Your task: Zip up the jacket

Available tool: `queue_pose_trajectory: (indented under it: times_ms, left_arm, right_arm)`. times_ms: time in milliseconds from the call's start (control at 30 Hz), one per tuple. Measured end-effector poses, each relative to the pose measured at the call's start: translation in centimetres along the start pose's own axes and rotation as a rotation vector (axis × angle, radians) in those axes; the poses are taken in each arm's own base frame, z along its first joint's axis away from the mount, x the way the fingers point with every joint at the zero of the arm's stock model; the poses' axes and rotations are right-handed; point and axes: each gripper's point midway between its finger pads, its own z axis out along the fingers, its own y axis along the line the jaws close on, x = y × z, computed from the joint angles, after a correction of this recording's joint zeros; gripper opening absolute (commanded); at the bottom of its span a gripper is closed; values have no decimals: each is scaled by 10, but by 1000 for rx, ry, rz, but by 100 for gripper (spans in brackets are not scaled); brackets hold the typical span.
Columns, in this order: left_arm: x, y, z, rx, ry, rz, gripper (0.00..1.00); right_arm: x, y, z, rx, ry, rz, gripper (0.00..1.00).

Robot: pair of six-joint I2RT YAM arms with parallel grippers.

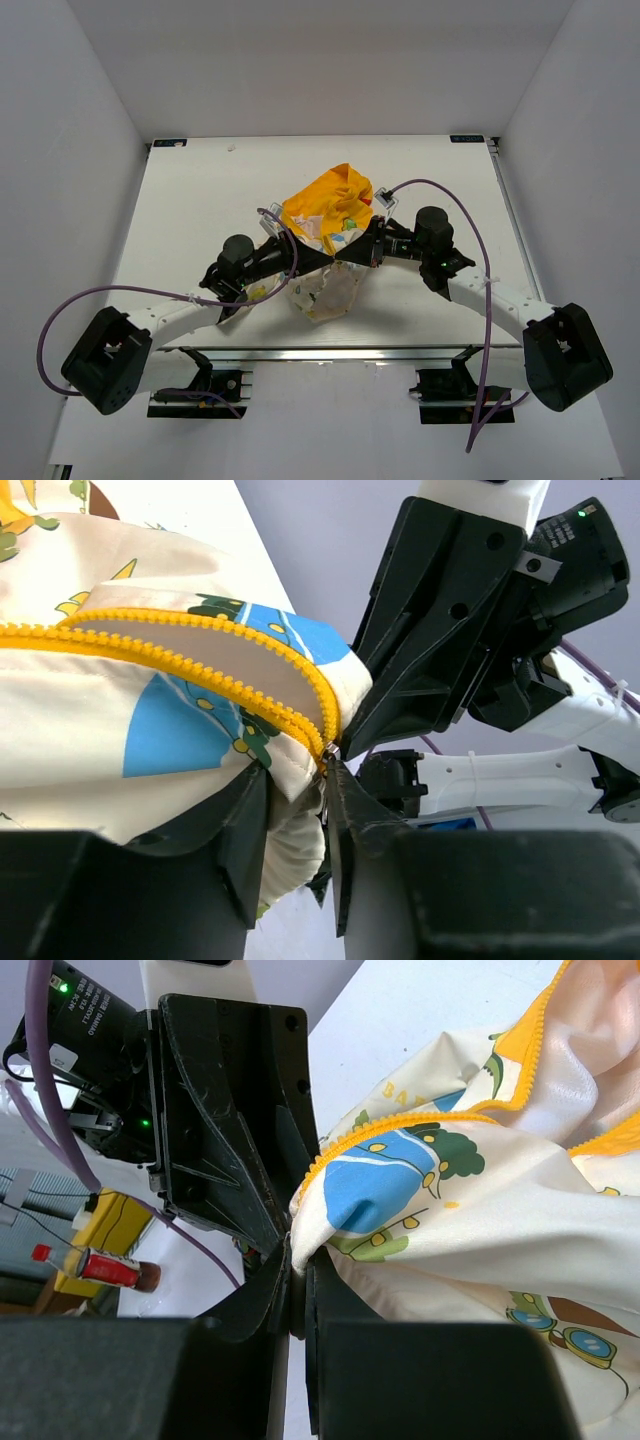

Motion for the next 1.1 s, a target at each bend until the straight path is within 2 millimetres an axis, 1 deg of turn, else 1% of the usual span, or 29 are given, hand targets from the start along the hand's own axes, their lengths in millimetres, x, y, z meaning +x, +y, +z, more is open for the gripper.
queue_pose_trajectory:
  times_ms: [33,100,167,200,233,300,833,1100]
  left_arm:
    - [0,-1,0,5,0,-1,34]
    - [-1,-4,0,21,-2,1,33]
    - [-1,-6,1,32,-1,-3,28]
    - [-1,-7,1,36,-2,-4,24]
    - [-1,-7,0,40,-4,-8,12]
    - [-1,-8,0,47,-6,-11,0]
    - [4,-9,-4,100,8,41,0]
    - [2,-4,-1,59,-6,115,0]
  right_arm:
    - [0,0,0,0,1,1,0]
    - [0,0,0,-1,0,2,0]
    - [0,0,0,-2,0,2,0]
    - [0,1,0,-2,-1,2,0]
    - [0,1,0,-2,-1,2,0]
    - [0,0,0,-1,-1,2,0]
    - [0,1,1,8,-4,35,0]
    - [-5,-2,7,17,1,83,0]
